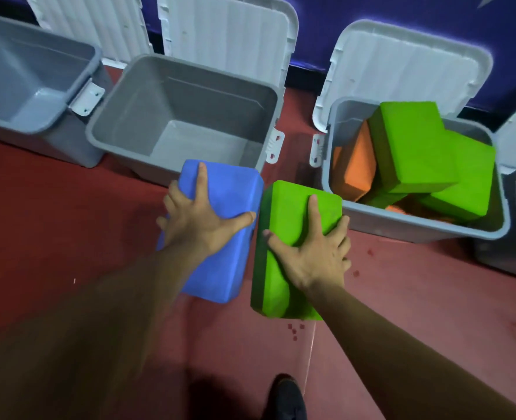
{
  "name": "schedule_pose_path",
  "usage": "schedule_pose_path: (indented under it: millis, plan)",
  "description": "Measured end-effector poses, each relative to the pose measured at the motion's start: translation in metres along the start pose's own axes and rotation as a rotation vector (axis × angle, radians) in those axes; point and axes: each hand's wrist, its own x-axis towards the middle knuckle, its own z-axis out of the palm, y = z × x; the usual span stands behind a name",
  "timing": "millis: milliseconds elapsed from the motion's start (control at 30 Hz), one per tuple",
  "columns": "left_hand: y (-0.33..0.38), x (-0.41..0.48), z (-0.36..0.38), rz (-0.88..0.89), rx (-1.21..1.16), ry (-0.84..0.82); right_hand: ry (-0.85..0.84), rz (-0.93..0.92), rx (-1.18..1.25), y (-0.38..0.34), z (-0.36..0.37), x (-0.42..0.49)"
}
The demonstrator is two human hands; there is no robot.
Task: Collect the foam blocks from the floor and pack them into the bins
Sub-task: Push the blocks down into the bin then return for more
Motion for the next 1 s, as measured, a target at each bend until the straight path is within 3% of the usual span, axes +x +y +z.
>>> schedule_pose_path:
  millis: [233, 500, 767, 1000]
  plan:
    - [0.004, 0.151, -0.069, 0.005, -0.049, 0.103, 0.007, -0.045, 0.071, -0.135, 0.012, 0.103]
    - [-0.007, 0.347, -0.094, 0.03, -0.017, 0.043, 0.047, 0.065, 0.148, -0.263, 0.087, 0.236]
    - [-0.05, 0.426, -0.054, 0.066, 0.094, -0.106, 0.008, 0.198, 0.092, -0.267, 0.157, 0.299]
    - [-0.06, 0.434, -0.025, 0.102, 0.109, -0.166, 0.027, 0.183, 0.11, -0.256, 0.179, 0.325]
